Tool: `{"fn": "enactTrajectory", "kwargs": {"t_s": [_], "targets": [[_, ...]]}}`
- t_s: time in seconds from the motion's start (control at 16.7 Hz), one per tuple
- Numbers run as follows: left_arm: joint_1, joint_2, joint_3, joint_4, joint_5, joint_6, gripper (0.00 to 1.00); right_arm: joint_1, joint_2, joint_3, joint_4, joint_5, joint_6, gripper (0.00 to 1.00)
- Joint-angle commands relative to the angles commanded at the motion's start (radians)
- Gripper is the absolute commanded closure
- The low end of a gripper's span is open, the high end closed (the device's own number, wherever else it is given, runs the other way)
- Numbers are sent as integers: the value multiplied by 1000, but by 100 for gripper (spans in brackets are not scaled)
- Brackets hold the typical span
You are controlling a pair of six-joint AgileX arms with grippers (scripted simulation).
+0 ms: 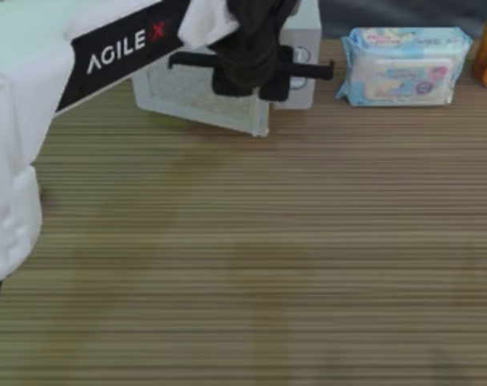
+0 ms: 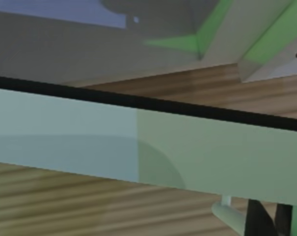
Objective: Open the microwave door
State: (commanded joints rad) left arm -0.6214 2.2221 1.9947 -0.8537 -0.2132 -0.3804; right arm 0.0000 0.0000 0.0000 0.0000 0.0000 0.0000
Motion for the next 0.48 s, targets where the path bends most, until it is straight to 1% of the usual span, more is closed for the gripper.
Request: {"fn": "enactTrajectory", "kwargs": {"t_s": [0.24,0.48], "targets": [[-7,1,-5,2,6,-1,100,0,0,0,0,0,0,0],[5,-58,-91,48,30,59,100,0,0,0,0,0,0,0]]}}
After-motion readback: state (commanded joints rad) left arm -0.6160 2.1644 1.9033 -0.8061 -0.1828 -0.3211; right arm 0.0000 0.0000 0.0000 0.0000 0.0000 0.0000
